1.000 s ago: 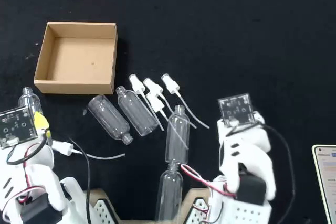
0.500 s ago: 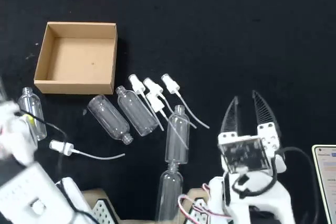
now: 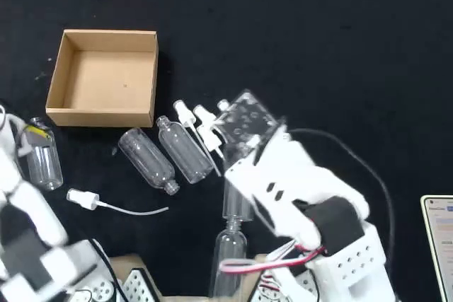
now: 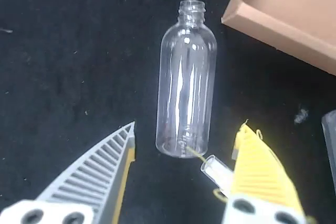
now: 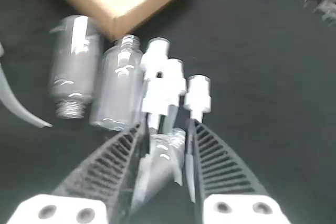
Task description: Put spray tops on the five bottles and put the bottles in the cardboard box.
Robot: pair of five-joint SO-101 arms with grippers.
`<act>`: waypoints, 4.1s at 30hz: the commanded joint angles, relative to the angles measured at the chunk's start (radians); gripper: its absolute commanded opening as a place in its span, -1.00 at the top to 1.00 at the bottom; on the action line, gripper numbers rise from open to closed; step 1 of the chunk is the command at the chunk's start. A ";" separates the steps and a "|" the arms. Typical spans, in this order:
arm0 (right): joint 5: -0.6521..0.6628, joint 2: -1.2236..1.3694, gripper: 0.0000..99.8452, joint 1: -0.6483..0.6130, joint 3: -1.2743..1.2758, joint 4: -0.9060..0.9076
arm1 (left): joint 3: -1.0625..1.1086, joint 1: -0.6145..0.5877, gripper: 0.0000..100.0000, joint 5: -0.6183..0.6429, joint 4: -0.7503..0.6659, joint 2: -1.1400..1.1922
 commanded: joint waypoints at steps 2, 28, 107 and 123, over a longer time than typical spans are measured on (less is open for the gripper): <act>0.000 0.013 0.76 -0.098 0.050 0.000 | -0.344 0.076 0.42 -0.014 0.083 0.342; 0.003 0.013 0.76 -0.103 0.156 -0.003 | -1.125 0.048 0.74 -0.049 0.427 1.063; -0.160 0.937 0.75 -0.658 -0.197 -0.480 | -0.621 -0.418 0.45 -0.436 0.075 0.760; -0.160 0.937 0.75 -0.658 -0.147 -0.559 | -0.661 -0.394 0.71 -0.465 0.195 0.704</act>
